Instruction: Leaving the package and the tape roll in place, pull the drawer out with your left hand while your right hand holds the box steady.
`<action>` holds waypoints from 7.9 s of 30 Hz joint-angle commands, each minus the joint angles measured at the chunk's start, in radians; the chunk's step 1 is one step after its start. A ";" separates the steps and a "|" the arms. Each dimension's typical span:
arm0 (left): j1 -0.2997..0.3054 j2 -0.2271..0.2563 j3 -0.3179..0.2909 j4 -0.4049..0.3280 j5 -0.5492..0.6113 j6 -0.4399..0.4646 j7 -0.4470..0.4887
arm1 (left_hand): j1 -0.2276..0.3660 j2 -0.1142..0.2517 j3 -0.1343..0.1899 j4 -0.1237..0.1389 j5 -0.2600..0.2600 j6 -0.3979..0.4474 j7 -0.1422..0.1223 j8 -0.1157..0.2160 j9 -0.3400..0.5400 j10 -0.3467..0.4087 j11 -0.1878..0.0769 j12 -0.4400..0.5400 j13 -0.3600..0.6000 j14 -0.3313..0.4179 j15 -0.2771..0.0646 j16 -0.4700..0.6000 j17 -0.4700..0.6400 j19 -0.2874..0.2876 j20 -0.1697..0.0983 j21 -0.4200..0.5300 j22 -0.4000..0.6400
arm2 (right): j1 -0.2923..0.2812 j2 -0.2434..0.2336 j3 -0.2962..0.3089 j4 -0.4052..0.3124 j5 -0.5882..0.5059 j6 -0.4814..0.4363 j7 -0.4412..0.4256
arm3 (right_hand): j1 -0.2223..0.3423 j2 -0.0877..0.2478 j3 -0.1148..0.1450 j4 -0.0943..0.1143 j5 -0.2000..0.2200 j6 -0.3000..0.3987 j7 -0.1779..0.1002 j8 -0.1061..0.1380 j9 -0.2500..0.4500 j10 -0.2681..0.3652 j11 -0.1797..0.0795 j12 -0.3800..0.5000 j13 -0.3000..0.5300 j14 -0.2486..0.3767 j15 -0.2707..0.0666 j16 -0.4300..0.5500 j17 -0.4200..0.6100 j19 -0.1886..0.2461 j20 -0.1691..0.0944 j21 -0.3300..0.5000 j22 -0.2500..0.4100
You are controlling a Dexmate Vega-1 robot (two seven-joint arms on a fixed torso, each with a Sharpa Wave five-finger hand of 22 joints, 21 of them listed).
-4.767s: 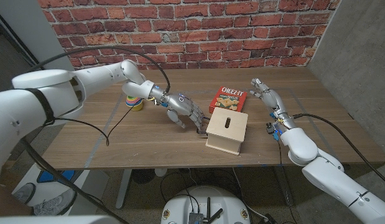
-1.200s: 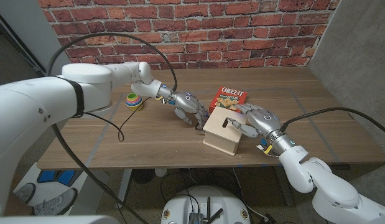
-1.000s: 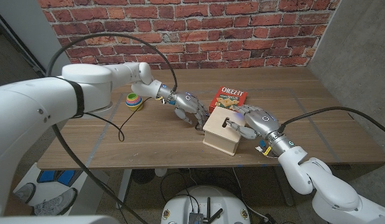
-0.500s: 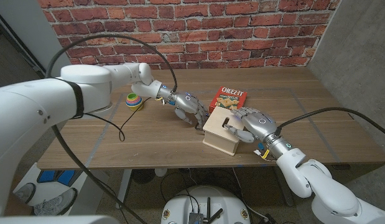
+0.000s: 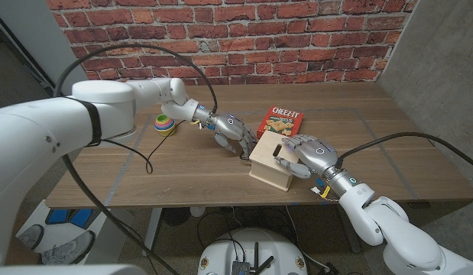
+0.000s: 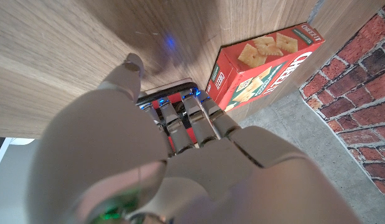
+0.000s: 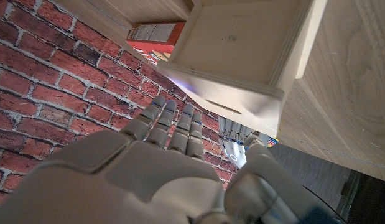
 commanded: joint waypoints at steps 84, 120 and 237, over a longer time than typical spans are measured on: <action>-0.017 0.051 0.010 -0.028 0.021 -0.007 0.000 | 0.025 0.022 -0.005 -0.002 0.005 0.055 0.002 -0.012 0.006 0.060 0.004 -0.003 0.006 0.061 -0.181 0.005 0.007 0.012 -0.159 0.003 0.002 | 0.017 -0.001 0.013 0.035 0.049 0.066 0.080 | -0.027 0.016 0.027 0.013 -0.005 0.017 0.000 -0.007 0.007 -0.002 0.005 -0.009 0.002 0.061 -0.041 -0.002 -0.005 0.038 -0.041 0.006 0.005; -0.049 0.073 0.020 -0.035 0.058 -0.017 0.000 | 0.031 0.026 -0.006 -0.002 0.004 0.066 0.002 -0.017 0.007 0.073 0.002 -0.005 0.006 0.074 -0.182 0.001 0.006 0.015 -0.159 0.004 0.003 | 0.023 -0.012 0.007 0.035 0.036 0.063 0.102 | -0.026 0.016 0.035 0.013 -0.005 0.016 0.000 -0.008 0.007 0.002 0.003 -0.009 0.003 0.063 -0.042 -0.009 -0.006 0.040 -0.046 0.005 0.005; -0.107 0.114 0.076 0.027 0.109 -0.002 0.000 | 0.043 0.042 -0.003 -0.001 0.004 0.084 -0.001 -0.029 0.010 0.096 0.002 -0.010 0.008 0.108 -0.184 -0.003 0.005 0.019 -0.158 0.004 0.003 | 0.059 0.027 -0.030 0.075 -0.033 0.039 0.113 | -0.020 0.024 0.056 0.004 -0.011 0.024 0.005 -0.005 0.008 0.008 0.007 -0.008 0.003 0.054 -0.041 -0.018 0.004 0.059 -0.065 0.004 0.005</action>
